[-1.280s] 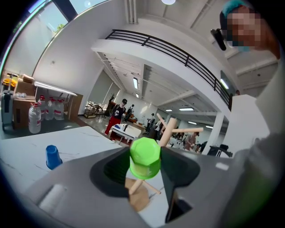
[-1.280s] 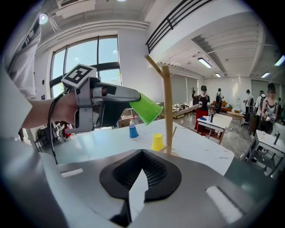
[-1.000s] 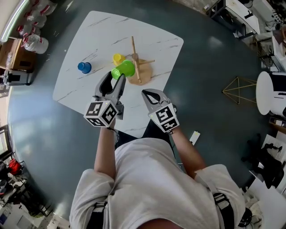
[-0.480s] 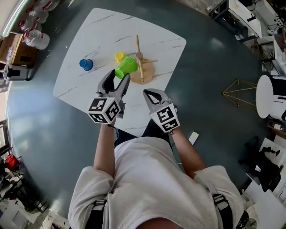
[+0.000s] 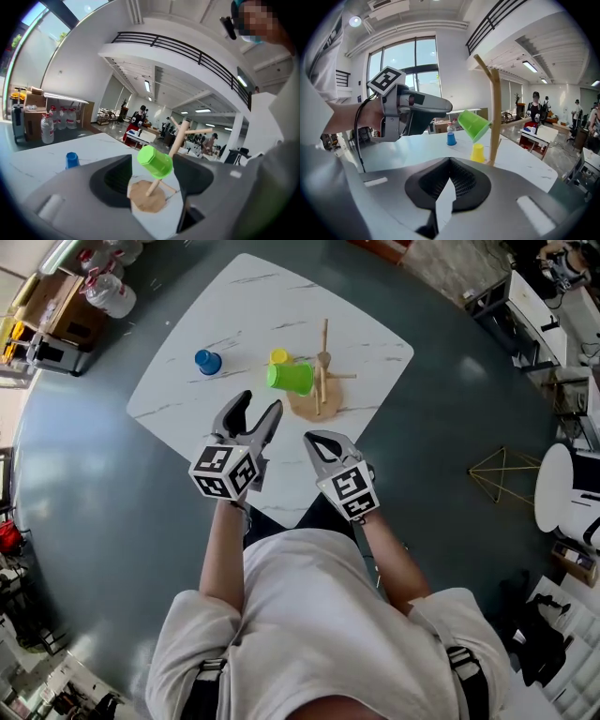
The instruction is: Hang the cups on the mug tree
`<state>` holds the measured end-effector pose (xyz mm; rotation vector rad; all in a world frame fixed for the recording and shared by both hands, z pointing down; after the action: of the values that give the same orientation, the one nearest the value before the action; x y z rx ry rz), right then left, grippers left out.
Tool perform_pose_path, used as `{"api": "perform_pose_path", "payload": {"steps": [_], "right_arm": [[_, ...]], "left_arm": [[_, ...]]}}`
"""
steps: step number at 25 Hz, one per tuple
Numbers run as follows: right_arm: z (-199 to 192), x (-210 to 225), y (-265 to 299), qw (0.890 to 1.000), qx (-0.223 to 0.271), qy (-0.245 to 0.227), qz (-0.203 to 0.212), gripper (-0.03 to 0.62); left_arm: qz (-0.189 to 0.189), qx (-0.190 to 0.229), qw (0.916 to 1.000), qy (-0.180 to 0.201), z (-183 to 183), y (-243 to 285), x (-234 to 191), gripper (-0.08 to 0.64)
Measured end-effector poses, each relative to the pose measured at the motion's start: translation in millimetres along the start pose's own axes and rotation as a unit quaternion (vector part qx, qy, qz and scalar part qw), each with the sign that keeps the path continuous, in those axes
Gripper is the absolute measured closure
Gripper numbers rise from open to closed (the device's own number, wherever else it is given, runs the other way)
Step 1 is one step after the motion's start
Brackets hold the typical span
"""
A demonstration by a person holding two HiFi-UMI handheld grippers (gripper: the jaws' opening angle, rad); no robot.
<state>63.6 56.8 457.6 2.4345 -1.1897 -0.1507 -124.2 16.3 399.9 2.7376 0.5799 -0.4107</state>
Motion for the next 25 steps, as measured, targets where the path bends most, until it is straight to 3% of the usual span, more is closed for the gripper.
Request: {"api": "perform_pose_path", "payload": {"steps": [3, 7, 12, 17, 22, 25], "right_arm": [[7, -6, 3, 1.0, 0.005, -0.011, 0.024, 0.594], [16, -25, 19, 0.999, 0.005, -0.022, 0.046, 0.594], [30, -52, 53, 0.999, -0.002, -0.01, 0.039, 0.594], [36, -63, 87, 1.0, -0.005, 0.018, 0.013, 0.594], [34, -78, 119, 0.998, -0.012, 0.057, -0.017, 0.594], [35, -80, 133, 0.997, -0.02, 0.07, -0.036, 0.594]], "left_arm": [[0.038, 0.009, 0.9992, 0.009, 1, -19, -5, 0.357], [0.097, 0.019, 0.9938, 0.05, 2, -50, -25, 0.545], [0.122, 0.014, 0.9905, 0.063, 6, -62, -77, 0.557], [0.103, -0.004, 0.9929, 0.059, 7, -40, -120, 0.557], [0.057, -0.033, 0.9954, 0.07, 3, -27, -162, 0.557], [0.011, -0.05, 0.996, 0.074, -1, -11, -178, 0.557]]}}
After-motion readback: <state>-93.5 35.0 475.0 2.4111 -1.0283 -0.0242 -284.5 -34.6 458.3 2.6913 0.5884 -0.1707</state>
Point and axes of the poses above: the fingertips, and each gripper's own axes: y forward along the fingers, x to its right, z out of its top, the point moved 9 cm from there along -y, backward along the fingers, and after that the axes turned 6 degrees about x, right-handed, at the moved point
